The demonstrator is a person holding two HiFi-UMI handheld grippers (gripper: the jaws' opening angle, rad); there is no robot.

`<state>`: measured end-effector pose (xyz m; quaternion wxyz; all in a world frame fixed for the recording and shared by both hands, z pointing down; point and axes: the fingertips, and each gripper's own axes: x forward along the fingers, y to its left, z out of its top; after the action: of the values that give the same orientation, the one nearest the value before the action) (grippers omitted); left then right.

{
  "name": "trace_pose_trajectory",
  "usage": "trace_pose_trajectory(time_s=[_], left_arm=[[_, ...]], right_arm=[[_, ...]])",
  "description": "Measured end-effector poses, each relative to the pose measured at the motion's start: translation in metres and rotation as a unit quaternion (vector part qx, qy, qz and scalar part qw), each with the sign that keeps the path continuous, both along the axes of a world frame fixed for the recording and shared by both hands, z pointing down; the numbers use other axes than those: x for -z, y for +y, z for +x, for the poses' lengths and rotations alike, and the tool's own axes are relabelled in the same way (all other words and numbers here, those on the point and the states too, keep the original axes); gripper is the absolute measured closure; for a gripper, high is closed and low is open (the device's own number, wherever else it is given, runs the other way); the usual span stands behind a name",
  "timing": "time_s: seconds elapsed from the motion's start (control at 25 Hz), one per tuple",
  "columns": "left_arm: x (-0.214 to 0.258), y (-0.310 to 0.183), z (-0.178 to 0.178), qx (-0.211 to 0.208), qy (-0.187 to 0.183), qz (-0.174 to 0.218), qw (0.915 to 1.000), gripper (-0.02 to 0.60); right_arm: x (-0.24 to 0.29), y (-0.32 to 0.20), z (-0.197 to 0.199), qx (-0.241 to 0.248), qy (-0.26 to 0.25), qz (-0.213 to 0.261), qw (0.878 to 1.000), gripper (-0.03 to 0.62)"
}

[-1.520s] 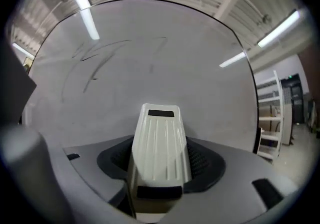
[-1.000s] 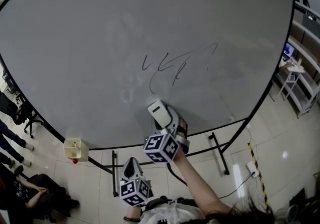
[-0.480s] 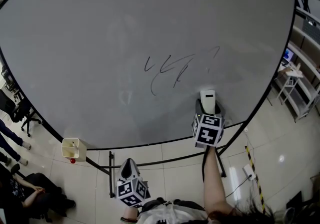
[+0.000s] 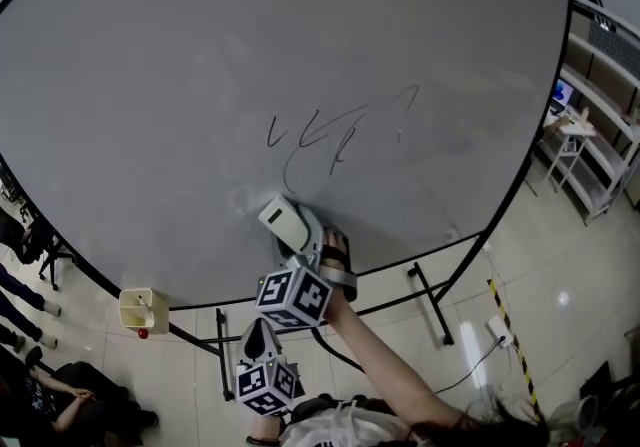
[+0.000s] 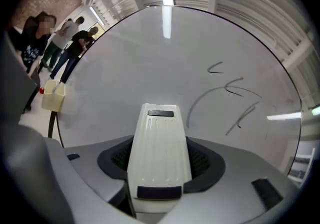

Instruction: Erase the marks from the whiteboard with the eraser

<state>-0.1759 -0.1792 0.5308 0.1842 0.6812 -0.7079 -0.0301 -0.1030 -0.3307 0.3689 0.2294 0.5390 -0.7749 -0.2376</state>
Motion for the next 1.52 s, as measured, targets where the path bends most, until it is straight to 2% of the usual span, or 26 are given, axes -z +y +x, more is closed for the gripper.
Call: trace_pose_trajectory(time_s=[0.08,0.16,0.24,0.32,0.36,0.44,0.52,0.6,0.68,0.76,0.84,0.92,1.0,1.12,1.2,1.28,1.32,1.36,1.44,1.52], left_arm=[[-0.002,0.001,-0.005,0.004,-0.001,-0.004,1.0,0.586],[-0.004,0.001,-0.01,0.007,0.0,-0.007,1.0,0.586],[-0.005,0.002,-0.014,0.01,0.001,-0.007,0.9999,0.586],[-0.005,0.003,-0.017,0.012,0.001,-0.006,0.9999,0.586],[-0.005,0.002,-0.018,0.013,0.001,-0.006,0.9999,0.586],[-0.005,0.003,-0.018,0.012,0.001,-0.006,0.9999,0.586],[-0.005,0.004,-0.018,0.012,0.001,-0.007,0.9999,0.586],[-0.005,0.004,-0.02,0.013,0.0,-0.007,0.9999,0.586],[-0.005,0.002,-0.022,0.015,0.001,-0.006,0.9999,0.586],[-0.003,-0.001,-0.022,0.017,0.002,-0.004,0.9998,0.586],[-0.001,-0.003,-0.019,0.015,0.004,-0.002,0.9999,0.586],[0.001,-0.003,-0.014,0.011,0.006,0.0,0.9999,0.586],[0.001,-0.002,-0.013,0.01,0.008,-0.001,0.9999,0.586],[-0.003,-0.001,-0.019,0.013,0.006,-0.005,0.9999,0.586],[-0.004,0.0,-0.023,0.016,0.005,-0.007,0.9998,0.586],[-0.005,0.0,-0.024,0.017,0.006,-0.007,0.9998,0.586],[-0.004,0.0,-0.023,0.016,0.006,-0.007,0.9998,0.586],[-0.004,0.0,-0.022,0.015,0.006,-0.006,0.9999,0.586],[-0.004,0.0,-0.02,0.011,0.006,-0.005,0.9999,0.586],[-0.005,0.001,-0.019,0.01,0.006,-0.007,0.9999,0.586]], right_arm=[[0.018,-0.012,0.045,-0.032,-0.036,0.002,0.999,0.313],[0.039,-0.026,0.107,-0.071,-0.099,-0.005,0.993,0.313],[0.058,-0.038,0.172,-0.107,-0.185,-0.02,0.977,0.313],[0.067,-0.05,0.226,-0.131,-0.267,-0.035,0.954,0.312],[0.07,-0.054,0.246,-0.144,-0.291,-0.036,0.945,0.313],[0.075,-0.056,0.268,-0.172,-0.298,-0.028,0.938,0.313],[0.079,-0.051,0.253,-0.17,-0.288,-0.024,0.942,0.313],[0.08,-0.04,0.204,-0.14,-0.263,-0.025,0.954,0.313],[0.072,-0.028,0.136,-0.103,-0.198,-0.023,0.974,0.313],[0.058,-0.013,0.062,-0.058,-0.111,-0.018,0.992,0.313],[0.041,0.001,0.005,-0.016,-0.029,-0.015,0.999,0.313],[0.029,0.006,-0.016,0.003,0.012,-0.014,1.0,0.313],[0.035,0.001,0.0,-0.002,-0.003,-0.015,1.0,0.313],[0.053,-0.022,0.079,-0.054,-0.087,-0.027,0.994,0.313],[0.065,-0.037,0.142,-0.082,-0.181,-0.054,0.979,0.313],[0.071,-0.048,0.193,-0.089,-0.284,-0.085,0.951,0.315],[0.071,-0.051,0.212,-0.099,-0.314,-0.088,0.94,0.315],[0.071,-0.052,0.229,-0.119,-0.322,-0.081,0.936,0.315],[0.069,-0.052,0.24,-0.155,-0.293,-0.065,0.941,0.316],[0.064,-0.044,0.204,-0.136,-0.258,-0.069,0.954,0.316]])
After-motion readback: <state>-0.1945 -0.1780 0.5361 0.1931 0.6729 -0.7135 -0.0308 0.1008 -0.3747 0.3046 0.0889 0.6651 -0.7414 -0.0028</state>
